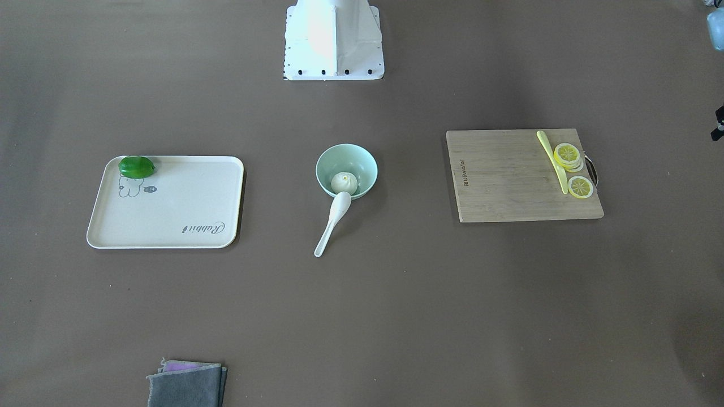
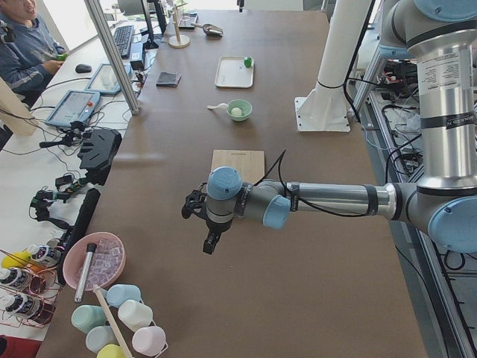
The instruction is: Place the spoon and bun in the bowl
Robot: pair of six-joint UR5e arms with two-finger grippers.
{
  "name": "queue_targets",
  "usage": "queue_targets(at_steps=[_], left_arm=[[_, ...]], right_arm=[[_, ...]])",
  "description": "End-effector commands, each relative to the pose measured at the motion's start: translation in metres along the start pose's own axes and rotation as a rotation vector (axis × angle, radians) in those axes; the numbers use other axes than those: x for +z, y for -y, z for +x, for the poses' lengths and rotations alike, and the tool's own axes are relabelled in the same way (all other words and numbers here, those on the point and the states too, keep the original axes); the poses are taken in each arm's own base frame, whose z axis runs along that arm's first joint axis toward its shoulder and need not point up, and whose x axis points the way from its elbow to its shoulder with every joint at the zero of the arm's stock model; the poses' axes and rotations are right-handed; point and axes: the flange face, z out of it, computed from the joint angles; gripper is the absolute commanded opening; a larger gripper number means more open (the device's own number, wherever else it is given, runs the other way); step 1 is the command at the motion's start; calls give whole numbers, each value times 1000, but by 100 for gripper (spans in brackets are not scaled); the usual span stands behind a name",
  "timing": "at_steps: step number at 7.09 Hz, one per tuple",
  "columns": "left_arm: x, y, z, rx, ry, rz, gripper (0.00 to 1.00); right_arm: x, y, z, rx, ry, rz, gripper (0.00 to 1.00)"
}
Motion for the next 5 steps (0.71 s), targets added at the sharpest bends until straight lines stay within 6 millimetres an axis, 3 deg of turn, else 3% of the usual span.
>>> queue_targets(at_steps=[1, 5], left_arm=[[1, -2, -1, -6, -2, -6, 98], [0, 1, 1, -2, -3, -1, 98]], right_arm=[[1, -4, -1, 7, 18, 0, 100], [1, -9, 0, 2, 27, 2, 100]])
